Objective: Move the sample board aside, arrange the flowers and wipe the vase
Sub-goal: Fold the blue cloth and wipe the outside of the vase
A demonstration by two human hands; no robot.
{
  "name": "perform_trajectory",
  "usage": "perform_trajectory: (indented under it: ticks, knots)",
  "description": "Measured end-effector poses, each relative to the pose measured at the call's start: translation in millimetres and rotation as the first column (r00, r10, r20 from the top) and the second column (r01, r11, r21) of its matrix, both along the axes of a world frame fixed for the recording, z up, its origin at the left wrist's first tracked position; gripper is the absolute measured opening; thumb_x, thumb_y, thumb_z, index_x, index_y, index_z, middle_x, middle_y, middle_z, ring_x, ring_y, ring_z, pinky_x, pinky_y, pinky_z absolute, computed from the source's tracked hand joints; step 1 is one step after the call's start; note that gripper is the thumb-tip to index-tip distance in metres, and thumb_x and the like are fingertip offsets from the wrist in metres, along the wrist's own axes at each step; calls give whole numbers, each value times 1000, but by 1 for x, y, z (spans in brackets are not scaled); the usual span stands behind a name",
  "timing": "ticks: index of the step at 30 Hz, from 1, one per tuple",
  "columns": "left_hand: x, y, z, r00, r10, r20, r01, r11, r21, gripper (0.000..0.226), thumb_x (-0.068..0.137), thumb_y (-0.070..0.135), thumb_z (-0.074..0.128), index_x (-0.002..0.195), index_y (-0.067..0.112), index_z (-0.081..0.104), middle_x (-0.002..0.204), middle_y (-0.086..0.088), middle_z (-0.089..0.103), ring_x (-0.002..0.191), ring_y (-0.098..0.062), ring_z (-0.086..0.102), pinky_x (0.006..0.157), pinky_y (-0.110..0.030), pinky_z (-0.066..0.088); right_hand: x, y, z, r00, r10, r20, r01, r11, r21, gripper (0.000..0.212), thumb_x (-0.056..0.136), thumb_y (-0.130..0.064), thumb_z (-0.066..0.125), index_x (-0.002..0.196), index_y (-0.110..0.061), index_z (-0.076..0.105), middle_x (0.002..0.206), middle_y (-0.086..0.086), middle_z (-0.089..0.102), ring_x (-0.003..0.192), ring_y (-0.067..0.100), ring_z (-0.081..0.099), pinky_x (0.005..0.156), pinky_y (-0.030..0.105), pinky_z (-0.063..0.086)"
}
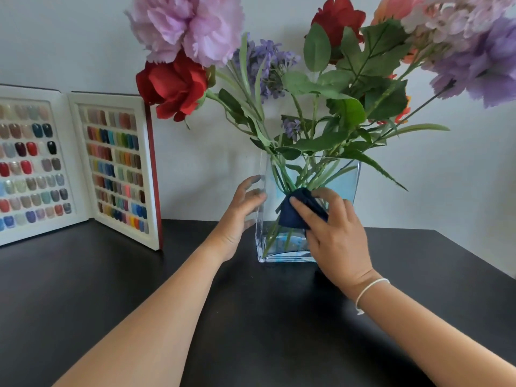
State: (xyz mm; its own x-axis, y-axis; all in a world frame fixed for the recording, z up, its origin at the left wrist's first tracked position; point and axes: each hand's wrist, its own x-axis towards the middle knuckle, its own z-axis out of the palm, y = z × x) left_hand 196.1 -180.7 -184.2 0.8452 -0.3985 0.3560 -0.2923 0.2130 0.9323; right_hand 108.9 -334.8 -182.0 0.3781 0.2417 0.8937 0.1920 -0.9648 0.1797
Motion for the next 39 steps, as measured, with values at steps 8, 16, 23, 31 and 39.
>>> perform_trajectory:
  ticks: [8,16,23,31,39]
  knots:
    - [-9,-8,-5,973,139,185,-152,986,61,56,73,50,52,127,44,38,127,-2,46,98,0,55,96,-35,44,4,-1,6,997,32,65,-38,994,105,42,79,-11,48,119,-8,59,118,7,33,82,42,54,69,46,53]
    - [-10,-6,-9,985,106,139,-113,992,47,61,73,54,53,132,46,38,134,-2,45,115,-12,52,106,-48,37,-7,0,-16,995,-32,-91,35,999,30,46,87,-21,52,132,-17,46,133,10,28,94,39,54,77,48,49]
    - [-10,-5,-11,991,86,102,-91,995,47,57,76,57,48,131,51,35,141,-1,43,128,-16,42,110,-49,31,3,3,9,982,185,44,-190,968,162,36,78,7,60,113,-3,63,115,31,50,88,48,56,70,53,55]
    - [-14,-5,-11,992,61,107,-68,996,58,64,72,61,48,133,51,32,144,3,41,133,-10,35,113,-45,24,6,20,-4,979,202,-2,-201,976,89,39,75,8,66,113,-2,63,117,20,45,90,46,56,76,48,54]
    - [-14,-5,-13,989,78,128,-87,994,63,41,84,47,39,122,62,32,147,4,35,134,-16,34,113,-46,27,7,2,26,981,143,134,-164,973,162,32,80,4,58,112,0,62,107,34,53,94,48,55,79,49,53]
